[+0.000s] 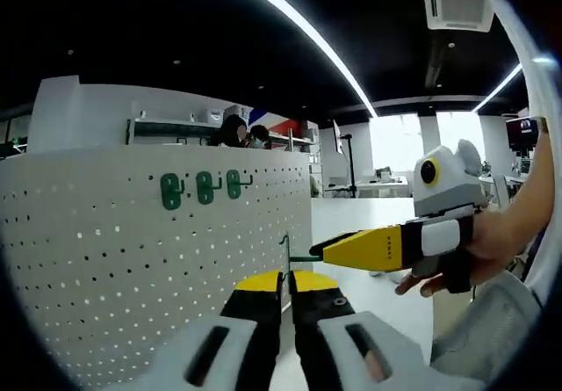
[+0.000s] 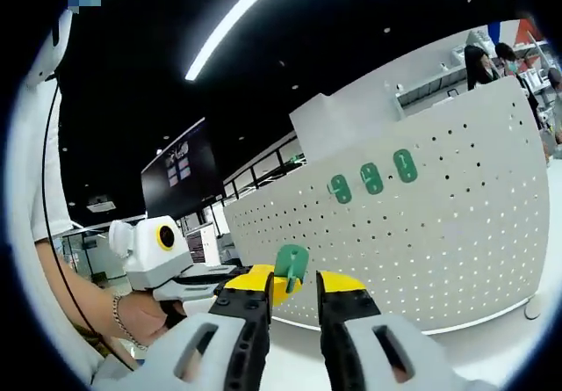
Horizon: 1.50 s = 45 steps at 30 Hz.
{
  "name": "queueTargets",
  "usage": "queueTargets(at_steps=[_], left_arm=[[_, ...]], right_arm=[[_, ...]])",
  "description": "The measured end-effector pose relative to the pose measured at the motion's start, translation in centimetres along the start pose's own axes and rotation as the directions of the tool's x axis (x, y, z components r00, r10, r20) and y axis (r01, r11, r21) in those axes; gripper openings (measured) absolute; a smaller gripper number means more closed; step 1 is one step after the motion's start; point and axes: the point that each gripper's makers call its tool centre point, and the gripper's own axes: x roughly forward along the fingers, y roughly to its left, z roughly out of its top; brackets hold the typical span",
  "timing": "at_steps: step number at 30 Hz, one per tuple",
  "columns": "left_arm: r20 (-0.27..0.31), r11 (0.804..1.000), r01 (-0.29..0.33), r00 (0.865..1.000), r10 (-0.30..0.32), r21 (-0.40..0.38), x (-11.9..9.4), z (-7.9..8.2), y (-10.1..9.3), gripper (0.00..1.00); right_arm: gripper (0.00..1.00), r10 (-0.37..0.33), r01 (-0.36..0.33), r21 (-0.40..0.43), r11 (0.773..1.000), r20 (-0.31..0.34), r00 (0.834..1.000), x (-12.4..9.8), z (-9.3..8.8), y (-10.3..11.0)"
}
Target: Insert the hook assembly into the mounting plate slot until the hook locks in place.
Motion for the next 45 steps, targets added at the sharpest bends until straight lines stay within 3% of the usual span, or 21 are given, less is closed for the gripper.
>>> queueTargets(at_steps=[12, 45], left_arm=[[0.018, 1.0, -0.013, 1.0, 0.013, -0.02, -0.4, 0.4, 0.2, 0.03], [0.019, 1.0, -0.022, 1.0, 0.023, -0.016, -0.5, 0.4, -0.3, 0.03]], right_arm=[[0.03, 0.002, -0.002, -0.021, 1.0, -0.005, 1.0, 1.1, -0.2, 0.8], [0.0, -0.013, 0.013, -0.031, 0.999, 0.019, 1.0, 1.1, 0.2, 1.0]])
